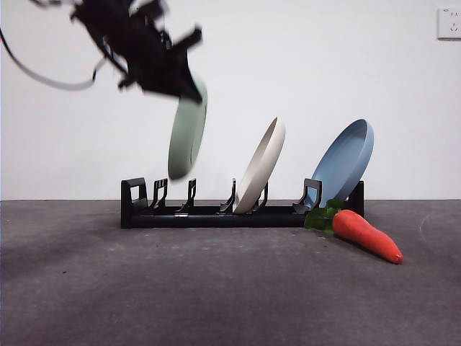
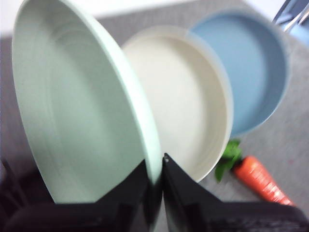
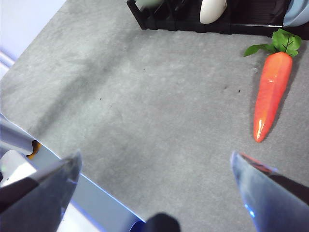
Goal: Take the green plate from the plate rack,put the plate on the table,take the carrot from the table,put the carrot in the plate
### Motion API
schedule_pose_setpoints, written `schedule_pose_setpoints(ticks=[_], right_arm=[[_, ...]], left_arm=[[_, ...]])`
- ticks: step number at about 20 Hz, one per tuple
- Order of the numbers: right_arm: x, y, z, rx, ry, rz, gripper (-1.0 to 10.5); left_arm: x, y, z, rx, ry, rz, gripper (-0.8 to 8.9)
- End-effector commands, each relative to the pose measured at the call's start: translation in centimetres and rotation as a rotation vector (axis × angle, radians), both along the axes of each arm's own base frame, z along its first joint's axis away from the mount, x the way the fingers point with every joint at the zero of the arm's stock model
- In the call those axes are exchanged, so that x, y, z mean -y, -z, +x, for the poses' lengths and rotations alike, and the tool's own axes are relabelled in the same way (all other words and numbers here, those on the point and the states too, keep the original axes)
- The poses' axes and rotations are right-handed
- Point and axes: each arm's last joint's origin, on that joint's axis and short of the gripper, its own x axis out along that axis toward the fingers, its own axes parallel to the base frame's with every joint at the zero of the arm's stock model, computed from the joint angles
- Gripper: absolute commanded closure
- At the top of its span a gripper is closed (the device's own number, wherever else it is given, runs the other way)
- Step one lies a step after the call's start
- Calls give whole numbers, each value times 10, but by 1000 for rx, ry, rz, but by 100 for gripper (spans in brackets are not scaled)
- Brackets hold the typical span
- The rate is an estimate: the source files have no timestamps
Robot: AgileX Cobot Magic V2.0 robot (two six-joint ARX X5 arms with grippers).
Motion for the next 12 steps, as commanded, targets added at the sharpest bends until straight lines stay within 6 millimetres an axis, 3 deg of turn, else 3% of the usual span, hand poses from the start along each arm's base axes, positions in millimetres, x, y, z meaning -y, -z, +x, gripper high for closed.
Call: schedule_pose_setpoints(ticks=[1,4,7,12], right_arm=[[0,-2,0,13,-6,-1,381],[0,-2,0,13,-6,-1,381],[0,-2,0,13,-5,-1,381],[0,-2,0,14,-5,-1,381]], left_arm=[[-5,-34,-16,64,-1,-17,822],[-14,-66,-51,88,24,8,821],[-14,-84,-95,84,11,177,819],[21,-78,-156,26,153,486,819]])
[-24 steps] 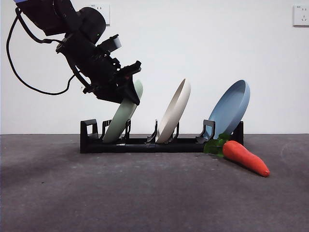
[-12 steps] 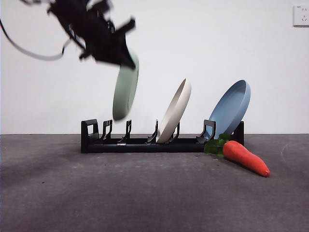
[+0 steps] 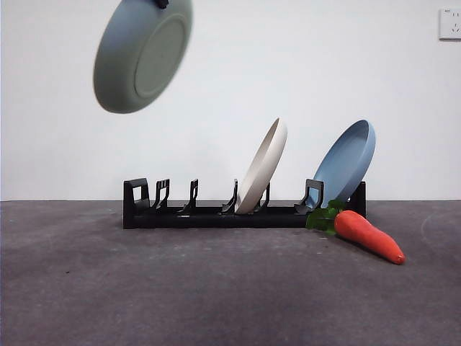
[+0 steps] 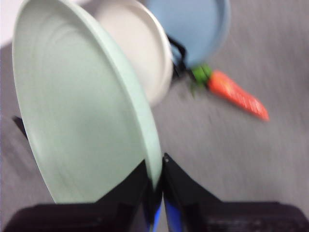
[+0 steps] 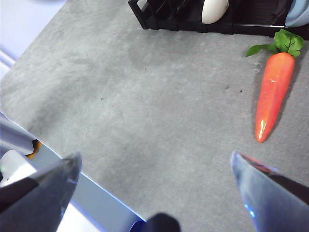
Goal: Take the green plate from the plate rack,put the plate on the table,take the carrot from the table,put the carrot in the plate
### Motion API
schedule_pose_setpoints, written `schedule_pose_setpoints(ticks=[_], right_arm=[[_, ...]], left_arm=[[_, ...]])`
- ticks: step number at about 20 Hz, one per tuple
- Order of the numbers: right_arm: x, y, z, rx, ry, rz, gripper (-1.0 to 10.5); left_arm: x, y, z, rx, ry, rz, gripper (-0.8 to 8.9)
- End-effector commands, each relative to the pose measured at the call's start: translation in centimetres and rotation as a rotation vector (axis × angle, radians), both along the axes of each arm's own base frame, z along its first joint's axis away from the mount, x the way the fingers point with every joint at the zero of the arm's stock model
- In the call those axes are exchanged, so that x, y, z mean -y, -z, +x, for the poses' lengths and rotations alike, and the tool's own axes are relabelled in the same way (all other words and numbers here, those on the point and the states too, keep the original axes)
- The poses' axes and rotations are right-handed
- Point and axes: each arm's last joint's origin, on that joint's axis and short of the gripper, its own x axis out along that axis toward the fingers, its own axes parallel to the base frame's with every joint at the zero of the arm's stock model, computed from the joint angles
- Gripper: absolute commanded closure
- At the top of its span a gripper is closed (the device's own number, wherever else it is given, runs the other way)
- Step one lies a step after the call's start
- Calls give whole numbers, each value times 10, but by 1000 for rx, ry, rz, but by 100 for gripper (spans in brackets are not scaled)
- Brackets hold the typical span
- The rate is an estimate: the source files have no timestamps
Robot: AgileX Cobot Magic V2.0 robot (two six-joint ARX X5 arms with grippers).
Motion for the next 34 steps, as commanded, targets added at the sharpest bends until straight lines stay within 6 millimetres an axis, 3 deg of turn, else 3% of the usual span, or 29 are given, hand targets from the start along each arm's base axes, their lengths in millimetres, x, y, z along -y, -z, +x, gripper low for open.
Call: schedule_pose_setpoints(ticks=[1,4,7,13,19,24,26,28,34], right_arm=[[0,-2,0,13,-5,-1,381],[0,-2,0,13,-5,-1,381],[0,-2,0,13,-5,-1,381],[0,-2,0,12,-5,-1,381],[0,-2,0,12,-5,-1,381],[0,-2,0,13,-5,-2,381],[0,-2,0,13,-5,-2,381],[0,-1,1,8,-5,-4,381],[0,2,9,-13,18,-28,381]], left_arm=[[24,10,-17,24,87,141,819],[58,37,-38,38,159,238,819],[81,80,-46,43,203,379,819],[122,164,-54,44,325,561,819],[150,219,-47,60,353,702,819],[157,247,-43,28,351,741,816],[157,249,-45,-20,360,705,733],[158,249,-47,-34,338,676,551],[157,240,-50,-31,324,657,529]])
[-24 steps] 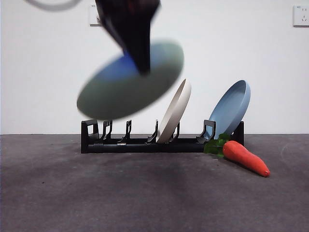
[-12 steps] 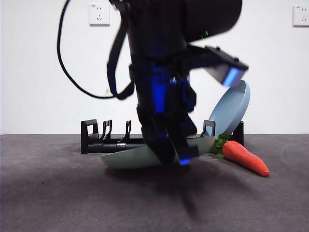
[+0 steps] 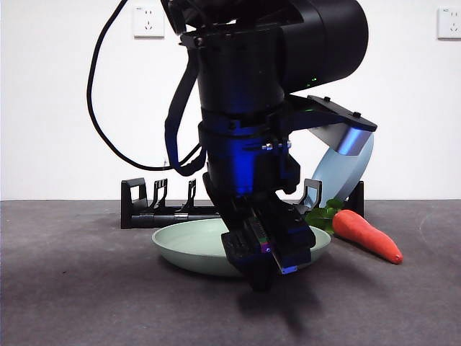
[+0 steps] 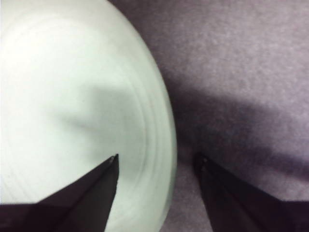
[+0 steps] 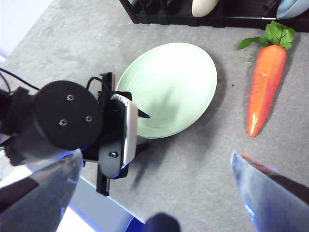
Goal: Take the green plate from the plate rack,put the plate on the table,take the carrot from the table,put the carrot in the plate
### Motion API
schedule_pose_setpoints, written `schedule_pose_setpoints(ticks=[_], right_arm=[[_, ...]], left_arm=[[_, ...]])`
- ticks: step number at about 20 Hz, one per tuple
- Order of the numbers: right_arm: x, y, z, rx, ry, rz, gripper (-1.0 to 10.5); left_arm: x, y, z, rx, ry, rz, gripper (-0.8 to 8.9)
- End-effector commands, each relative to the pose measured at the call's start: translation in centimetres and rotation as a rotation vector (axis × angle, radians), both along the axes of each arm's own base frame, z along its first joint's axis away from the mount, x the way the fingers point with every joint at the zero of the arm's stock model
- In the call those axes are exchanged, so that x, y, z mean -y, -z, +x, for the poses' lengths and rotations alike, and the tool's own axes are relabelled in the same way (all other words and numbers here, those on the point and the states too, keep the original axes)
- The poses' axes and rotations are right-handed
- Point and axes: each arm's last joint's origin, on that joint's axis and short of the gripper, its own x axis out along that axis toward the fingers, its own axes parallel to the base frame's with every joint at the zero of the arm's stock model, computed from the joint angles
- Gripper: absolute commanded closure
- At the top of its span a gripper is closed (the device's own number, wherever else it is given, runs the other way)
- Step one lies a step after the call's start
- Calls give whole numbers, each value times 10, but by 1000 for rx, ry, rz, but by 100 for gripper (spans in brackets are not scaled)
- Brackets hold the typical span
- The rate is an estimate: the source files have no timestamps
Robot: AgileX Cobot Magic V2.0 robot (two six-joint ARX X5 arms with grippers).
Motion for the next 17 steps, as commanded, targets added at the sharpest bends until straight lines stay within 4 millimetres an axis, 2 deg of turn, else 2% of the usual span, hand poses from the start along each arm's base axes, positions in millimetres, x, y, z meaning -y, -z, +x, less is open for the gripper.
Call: schedule_pose_setpoints(ticks=[1,3,6,11,14,17], right_arm=[[0,-1,5,21,16,-22,381],[0,1,14,30,47,-50,381],[-1,8,39,32,75,-71,381],[-11,39,94,-20,102,-116,381],[-21,64,121,-42,112,-167,381],[-37,87,141,-30,124,-233,382]], left_arm=[[-3,-7,-6,-15,-24,-33,529],[-8,-31,-10,3,-65,-112,529],[-25,-88,-22,39,-143,-307,529],[-79,-182,-56,22,-223,-751,530],[-113,-216,-74,47,-220,-908,530],[-137,-234,-89,17,-203,-1015,530]])
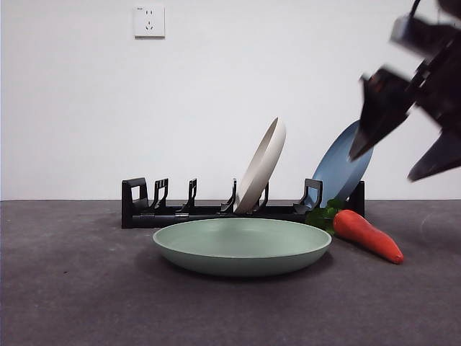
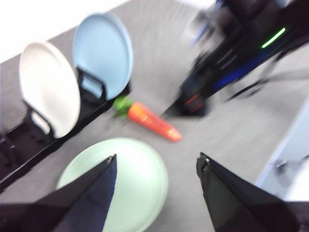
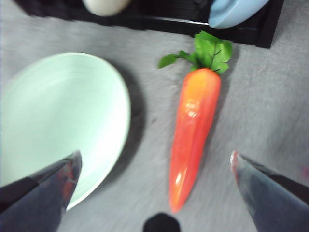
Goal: Take the green plate from the plate rack,put the plate on the table,take the carrot from the table,put the carrot in the plate
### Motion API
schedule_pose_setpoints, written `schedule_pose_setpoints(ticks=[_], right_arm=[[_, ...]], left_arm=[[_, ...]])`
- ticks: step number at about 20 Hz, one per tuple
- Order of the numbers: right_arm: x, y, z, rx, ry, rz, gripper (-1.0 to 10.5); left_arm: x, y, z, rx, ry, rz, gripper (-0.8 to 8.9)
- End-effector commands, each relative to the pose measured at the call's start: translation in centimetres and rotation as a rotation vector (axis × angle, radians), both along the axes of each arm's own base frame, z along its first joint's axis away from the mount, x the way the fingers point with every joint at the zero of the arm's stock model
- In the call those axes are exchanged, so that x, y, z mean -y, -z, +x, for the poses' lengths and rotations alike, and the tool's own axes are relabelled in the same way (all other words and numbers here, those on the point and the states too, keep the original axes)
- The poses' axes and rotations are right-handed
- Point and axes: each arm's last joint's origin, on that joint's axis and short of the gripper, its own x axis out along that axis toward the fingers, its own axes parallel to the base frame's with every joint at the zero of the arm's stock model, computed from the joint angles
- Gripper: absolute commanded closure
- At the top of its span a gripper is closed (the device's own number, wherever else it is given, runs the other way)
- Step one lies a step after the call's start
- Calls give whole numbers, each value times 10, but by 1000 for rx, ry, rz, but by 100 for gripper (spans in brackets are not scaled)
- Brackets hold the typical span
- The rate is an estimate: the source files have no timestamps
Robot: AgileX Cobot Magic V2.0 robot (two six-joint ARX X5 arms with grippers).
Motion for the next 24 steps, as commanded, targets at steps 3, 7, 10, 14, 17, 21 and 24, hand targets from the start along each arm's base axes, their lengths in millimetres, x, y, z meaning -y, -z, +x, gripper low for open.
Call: schedule_pose_setpoints(ticks=[3,7,10,14,17,21,24], right_arm=[[-18,28,23,32,31,-84,383],[-23,56,39,31,61,-129,394],[-24,72,45,9,70,-146,484],[-25,84,47,-26,69,-158,720],[-25,85,46,-30,67,-157,935],[-25,84,46,-34,70,-156,962],[-23,63,37,-22,67,-151,963]], left_arm=[[-16,-10,-12,-45,27,-89,530],[-18,-8,-15,-87,33,-86,530],[-17,-8,-16,-87,39,-82,530],[-17,-8,-16,-87,35,-79,530],[-17,-7,-16,-87,34,-78,530],[-17,-7,-16,-87,33,-76,530],[-17,-7,-16,-87,34,-75,530]])
